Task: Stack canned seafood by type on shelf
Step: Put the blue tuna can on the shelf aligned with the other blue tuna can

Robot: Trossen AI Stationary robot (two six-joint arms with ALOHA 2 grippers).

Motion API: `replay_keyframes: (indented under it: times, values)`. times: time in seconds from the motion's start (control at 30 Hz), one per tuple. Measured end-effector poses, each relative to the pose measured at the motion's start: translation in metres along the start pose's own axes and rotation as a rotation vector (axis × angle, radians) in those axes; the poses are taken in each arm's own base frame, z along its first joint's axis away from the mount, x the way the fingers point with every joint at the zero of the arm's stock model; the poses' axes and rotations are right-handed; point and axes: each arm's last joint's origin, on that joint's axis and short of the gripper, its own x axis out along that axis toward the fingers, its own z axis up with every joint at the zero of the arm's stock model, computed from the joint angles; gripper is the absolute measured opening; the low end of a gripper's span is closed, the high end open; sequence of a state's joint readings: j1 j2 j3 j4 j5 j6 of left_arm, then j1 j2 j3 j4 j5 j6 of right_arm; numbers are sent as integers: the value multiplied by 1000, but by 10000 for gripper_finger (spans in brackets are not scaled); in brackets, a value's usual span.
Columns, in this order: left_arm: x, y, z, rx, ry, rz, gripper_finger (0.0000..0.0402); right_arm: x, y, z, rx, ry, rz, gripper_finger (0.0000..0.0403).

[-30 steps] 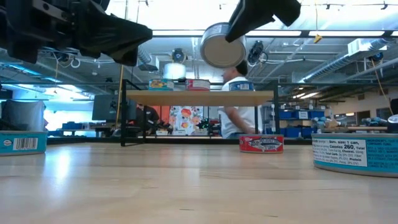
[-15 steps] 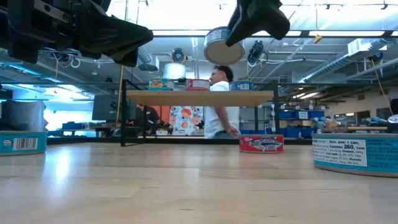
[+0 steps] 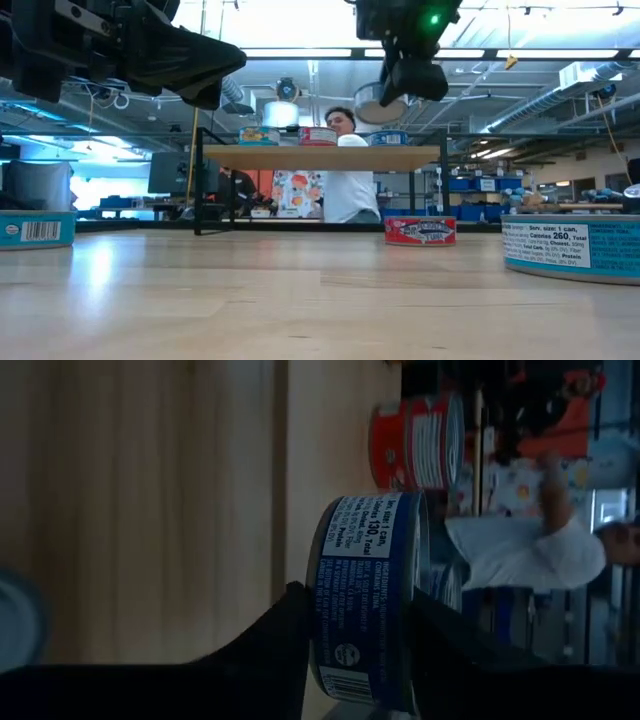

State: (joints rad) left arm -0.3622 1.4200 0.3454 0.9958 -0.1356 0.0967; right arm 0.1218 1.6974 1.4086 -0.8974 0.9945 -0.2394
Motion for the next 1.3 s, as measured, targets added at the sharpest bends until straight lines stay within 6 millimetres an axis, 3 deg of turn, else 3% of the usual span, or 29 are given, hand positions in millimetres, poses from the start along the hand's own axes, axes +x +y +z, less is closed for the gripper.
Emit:
replay_keyframes:
  times: [0.53,1.3]
  values:
    - [0,0,0,-4,0,0,46,57,-34,-21,118,138,125,142]
    - [0,0,-1,-21,8,-1,46,81,-48,-33,253,178,216,210]
